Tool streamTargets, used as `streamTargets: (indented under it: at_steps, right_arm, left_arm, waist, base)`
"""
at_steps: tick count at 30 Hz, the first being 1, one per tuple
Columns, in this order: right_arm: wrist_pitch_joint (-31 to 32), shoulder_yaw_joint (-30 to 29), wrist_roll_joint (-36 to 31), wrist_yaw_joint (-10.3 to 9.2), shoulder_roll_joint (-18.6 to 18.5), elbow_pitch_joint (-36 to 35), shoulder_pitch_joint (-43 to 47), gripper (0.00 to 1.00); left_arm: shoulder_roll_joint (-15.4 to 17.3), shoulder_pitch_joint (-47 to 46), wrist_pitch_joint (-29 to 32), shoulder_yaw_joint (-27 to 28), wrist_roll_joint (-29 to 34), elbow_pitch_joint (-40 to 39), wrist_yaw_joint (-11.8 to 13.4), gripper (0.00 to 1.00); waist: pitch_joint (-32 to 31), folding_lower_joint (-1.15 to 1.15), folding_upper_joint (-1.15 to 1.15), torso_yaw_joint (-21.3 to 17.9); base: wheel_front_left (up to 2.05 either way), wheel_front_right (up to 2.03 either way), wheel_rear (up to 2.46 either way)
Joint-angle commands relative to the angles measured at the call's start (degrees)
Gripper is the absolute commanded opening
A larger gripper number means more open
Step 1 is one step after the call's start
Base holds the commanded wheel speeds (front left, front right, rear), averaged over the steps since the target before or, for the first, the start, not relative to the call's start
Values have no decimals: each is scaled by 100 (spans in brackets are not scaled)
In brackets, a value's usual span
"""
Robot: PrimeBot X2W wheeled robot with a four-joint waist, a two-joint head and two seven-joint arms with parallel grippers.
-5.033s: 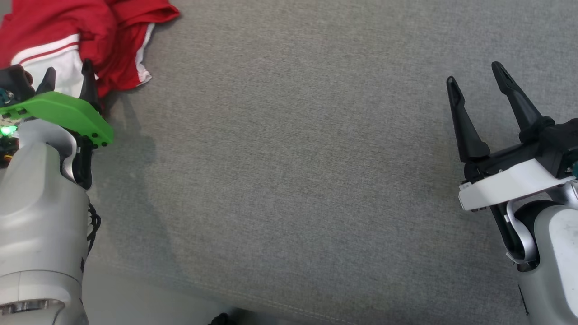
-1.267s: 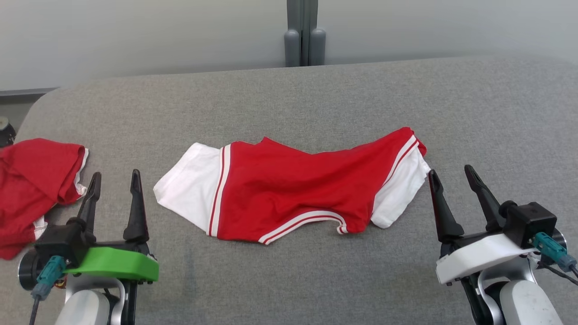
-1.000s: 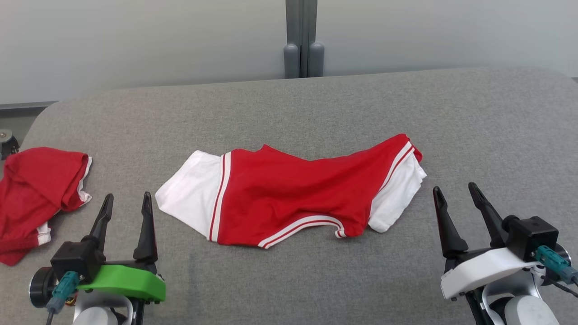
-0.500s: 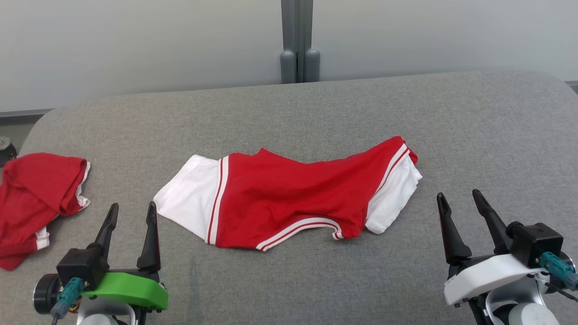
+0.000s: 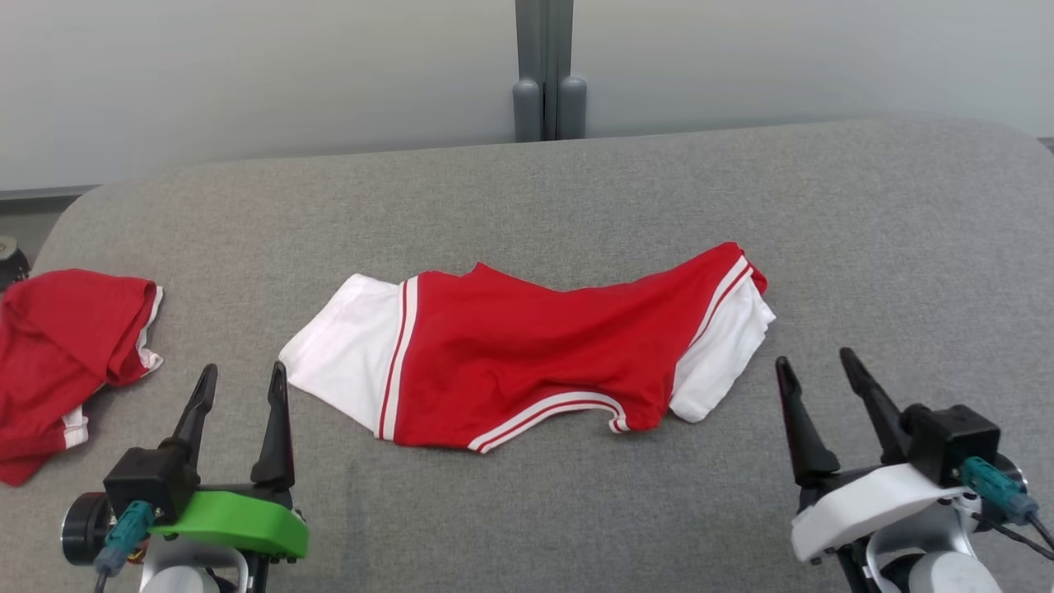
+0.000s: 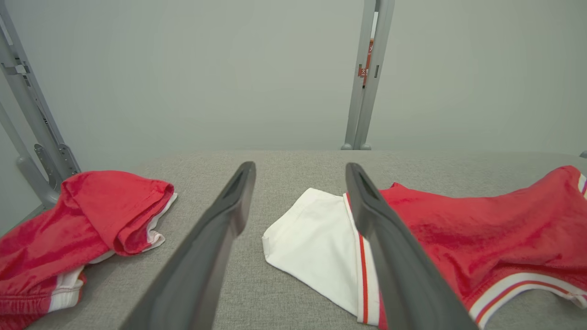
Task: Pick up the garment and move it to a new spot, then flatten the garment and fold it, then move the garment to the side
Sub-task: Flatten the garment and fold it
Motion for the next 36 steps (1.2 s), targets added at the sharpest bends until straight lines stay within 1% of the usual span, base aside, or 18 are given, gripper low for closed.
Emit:
streamTargets:
  at_steps: [1,5,9,12,17,18,19,20,23,27,32,36]
  right_arm:
    - [34,160,-21,-4,-54,65,-117,100]
    - [85,711,45,-4,-196,371,-339,100]
    - [94,1156,93,-4,-315,850,-623,100]
    - [61,1294,84,-6,-356,1270,-853,100]
    - [-29,1343,11,-5,-390,1876,-1163,100]
    - [-67,1343,27,-5,-384,1966,-1217,44]
    - [-96,1343,2,-5,-391,2019,-1254,24]
    - [-118,1352,-2,-5,-384,2073,-1275,0]
    - [-215,1423,-35,-5,-397,2069,-1342,0]
    - [-336,1791,109,-5,-414,1750,-1342,0]
    - [-446,2276,468,-5,-482,1029,-1439,0]
    - [-592,2462,714,-5,-498,373,-1582,0]
  left_arm:
    - [-12,-160,-18,-2,62,-53,34,100]
    - [-74,-393,-18,-44,122,-181,15,100]
    - [-157,-606,-18,-51,194,-286,-21,100]
    - [-246,-728,-18,-50,273,-335,-65,100]
    - [-347,-835,-18,12,382,-351,-113,100]
    - [-371,-841,-18,30,396,-341,-119,100]
    - [-387,-840,-18,46,415,-333,-122,100]
    - [-404,-838,-18,66,424,-325,-132,100]
    - [-439,-831,-18,132,459,-307,-164,100]
    - [-465,-767,-18,224,515,-287,-173,100]
    - [-502,-713,-19,305,593,-275,-197,100]
    - [-506,-692,-19,372,635,-270,-203,100]
  waist:
    - [194,0,0,92]
    - [509,0,0,261]
    - [813,0,0,428]
    - [1007,0,0,546]
    - [1184,0,0,651]
    - [1195,0,0,659]
    - [1201,0,0,663]
    - [1202,0,0,665]
    - [1184,0,0,655]
    - [1096,0,0,587]
    - [986,0,0,478]
    - [932,0,0,379]
  base:
    - [0,0,0]
    - [0,0,0]
    - [0,0,0]
    - [0,0,0]
    - [0,0,0]
    - [0,0,0]
    - [0,0,0]
    - [0,0,0]
    - [0,0,0]
    - [0,0,0]
    - [0,0,0]
    - [0,0,0]
